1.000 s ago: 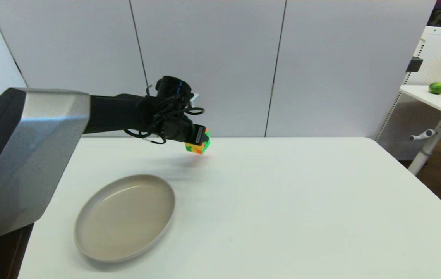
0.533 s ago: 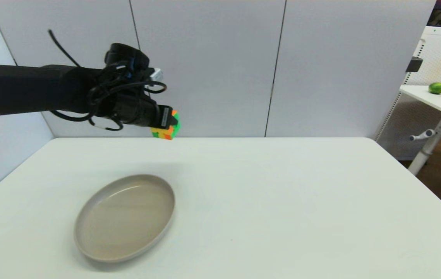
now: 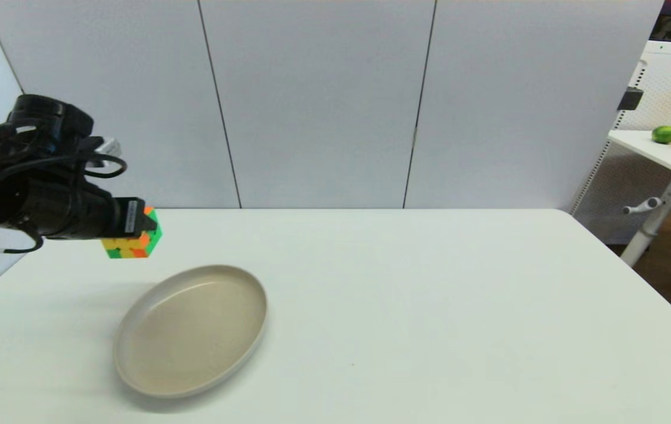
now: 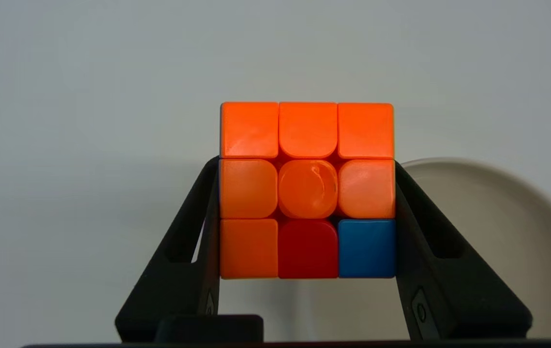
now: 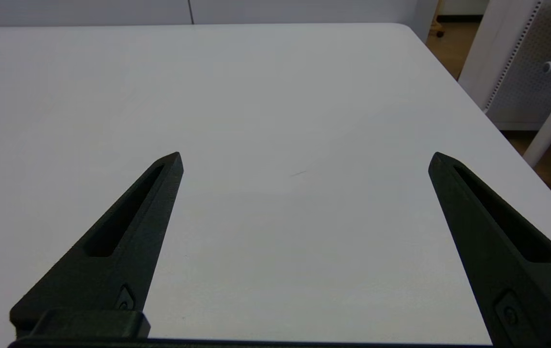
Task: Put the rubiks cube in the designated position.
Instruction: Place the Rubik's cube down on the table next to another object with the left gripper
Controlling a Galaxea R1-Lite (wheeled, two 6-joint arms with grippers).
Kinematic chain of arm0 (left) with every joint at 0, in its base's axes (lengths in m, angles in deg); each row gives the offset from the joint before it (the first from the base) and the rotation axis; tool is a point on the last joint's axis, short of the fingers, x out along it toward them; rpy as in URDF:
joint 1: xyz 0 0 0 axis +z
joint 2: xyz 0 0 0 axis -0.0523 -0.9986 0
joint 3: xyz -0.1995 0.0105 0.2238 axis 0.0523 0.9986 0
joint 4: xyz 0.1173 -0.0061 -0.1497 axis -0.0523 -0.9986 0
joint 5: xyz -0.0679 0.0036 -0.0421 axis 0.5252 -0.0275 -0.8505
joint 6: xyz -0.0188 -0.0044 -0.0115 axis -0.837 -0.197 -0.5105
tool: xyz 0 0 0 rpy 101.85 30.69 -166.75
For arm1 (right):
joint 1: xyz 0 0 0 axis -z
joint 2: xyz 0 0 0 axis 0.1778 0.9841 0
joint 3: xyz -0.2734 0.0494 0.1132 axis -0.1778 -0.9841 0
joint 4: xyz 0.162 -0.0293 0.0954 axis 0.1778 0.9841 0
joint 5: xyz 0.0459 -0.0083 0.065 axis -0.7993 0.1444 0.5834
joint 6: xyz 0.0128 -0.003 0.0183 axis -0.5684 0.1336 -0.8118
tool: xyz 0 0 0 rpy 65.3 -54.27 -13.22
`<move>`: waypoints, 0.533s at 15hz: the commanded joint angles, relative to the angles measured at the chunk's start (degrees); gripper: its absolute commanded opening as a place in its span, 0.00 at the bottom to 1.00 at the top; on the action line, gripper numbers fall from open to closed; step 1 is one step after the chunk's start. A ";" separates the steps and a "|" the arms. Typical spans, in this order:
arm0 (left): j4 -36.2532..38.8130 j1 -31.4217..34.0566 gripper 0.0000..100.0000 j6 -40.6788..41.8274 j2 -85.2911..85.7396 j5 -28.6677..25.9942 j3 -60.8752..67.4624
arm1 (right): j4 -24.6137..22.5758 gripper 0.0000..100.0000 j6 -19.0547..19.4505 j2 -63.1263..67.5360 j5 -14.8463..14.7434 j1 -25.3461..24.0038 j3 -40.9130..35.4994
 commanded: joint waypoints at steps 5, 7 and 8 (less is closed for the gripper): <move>3.02 7.98 0.00 0.01 1.91 -3.42 11.22 | 0.01 1.00 0.00 0.07 0.05 0.01 0.00; 6.63 8.77 0.00 0.10 0.68 -5.53 13.77 | -0.08 1.00 0.00 0.07 0.05 0.01 0.00; 8.12 8.86 0.00 0.10 0.06 -5.53 14.65 | 0.01 1.00 0.00 0.07 -0.04 0.01 0.00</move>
